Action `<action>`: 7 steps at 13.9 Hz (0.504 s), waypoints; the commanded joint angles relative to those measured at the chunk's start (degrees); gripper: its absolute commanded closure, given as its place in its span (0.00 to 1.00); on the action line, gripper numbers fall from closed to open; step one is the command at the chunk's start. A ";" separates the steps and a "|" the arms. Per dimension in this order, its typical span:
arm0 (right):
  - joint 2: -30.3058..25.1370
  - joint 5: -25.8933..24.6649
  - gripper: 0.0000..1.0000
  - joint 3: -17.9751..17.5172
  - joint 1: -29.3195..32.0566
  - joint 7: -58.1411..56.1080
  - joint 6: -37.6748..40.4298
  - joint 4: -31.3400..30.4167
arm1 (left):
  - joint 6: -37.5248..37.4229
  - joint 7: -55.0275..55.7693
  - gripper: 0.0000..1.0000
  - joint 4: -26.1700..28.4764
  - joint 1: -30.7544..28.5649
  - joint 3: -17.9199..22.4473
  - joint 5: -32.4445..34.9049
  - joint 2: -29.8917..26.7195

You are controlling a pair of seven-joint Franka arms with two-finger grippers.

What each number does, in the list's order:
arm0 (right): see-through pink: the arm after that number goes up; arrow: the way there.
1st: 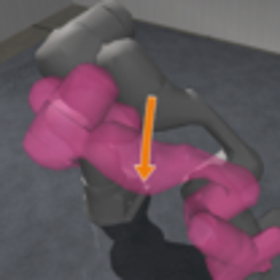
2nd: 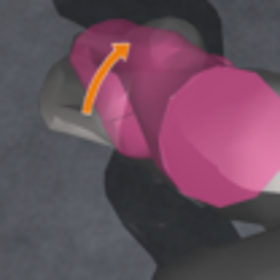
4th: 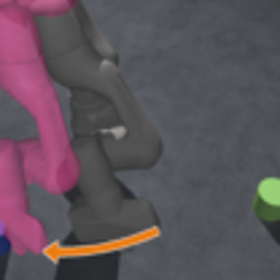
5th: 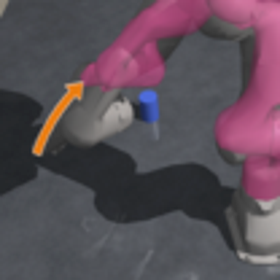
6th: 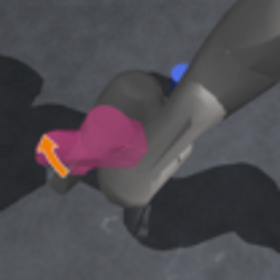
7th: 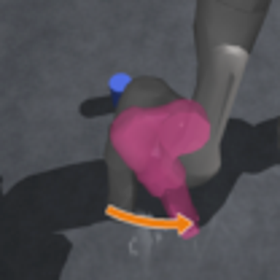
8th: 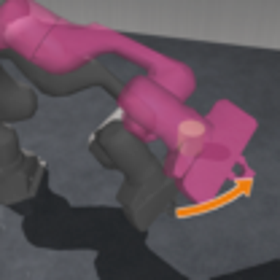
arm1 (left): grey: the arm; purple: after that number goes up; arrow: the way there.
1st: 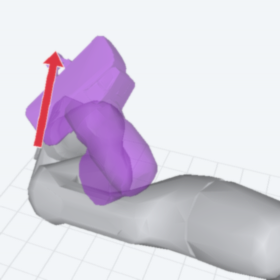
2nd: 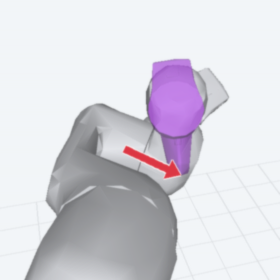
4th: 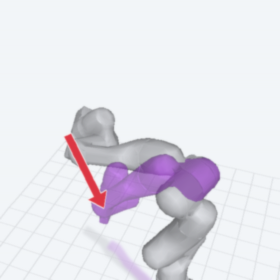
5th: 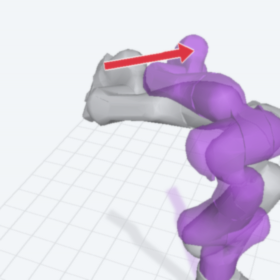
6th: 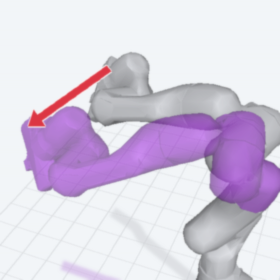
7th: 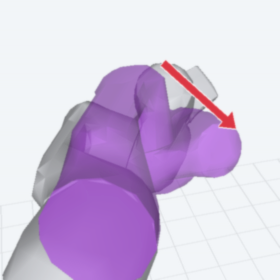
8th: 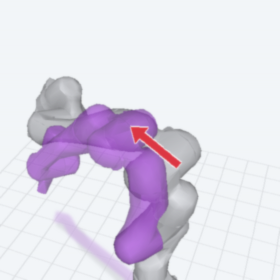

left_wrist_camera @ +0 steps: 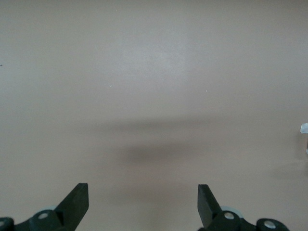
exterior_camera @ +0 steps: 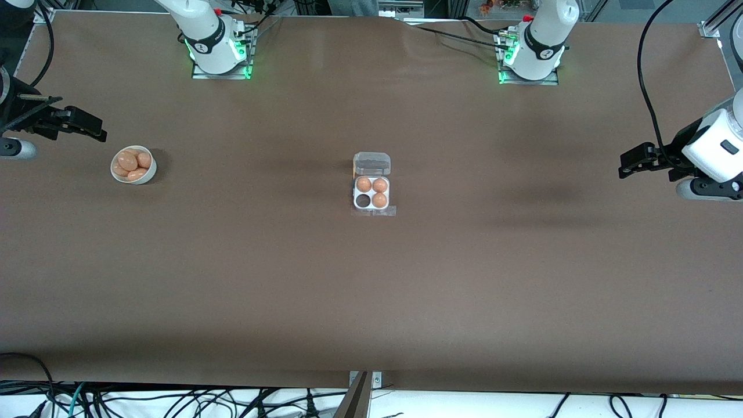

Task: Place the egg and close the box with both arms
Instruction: 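Move the right gripper over the white bowl of eggs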

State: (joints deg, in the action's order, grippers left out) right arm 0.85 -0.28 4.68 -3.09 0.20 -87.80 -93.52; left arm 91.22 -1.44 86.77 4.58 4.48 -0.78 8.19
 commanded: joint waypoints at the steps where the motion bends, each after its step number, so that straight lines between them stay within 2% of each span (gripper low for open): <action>1: -0.67 -0.42 0.00 -0.73 0.72 0.68 0.00 -0.08 | -0.26 -0.23 0.00 -0.64 -0.36 -0.17 -0.28 0.07; 7: -0.59 -0.42 0.00 -0.73 0.72 0.59 0.18 0.10 | -0.26 -0.23 0.00 -0.73 -0.45 -0.26 -0.28 -0.02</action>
State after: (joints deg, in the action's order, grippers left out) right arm 0.85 -0.28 4.68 -3.09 0.20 -87.80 -93.53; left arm 91.22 -1.43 86.77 4.56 4.48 -0.78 8.19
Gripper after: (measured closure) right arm 0.000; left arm 0.000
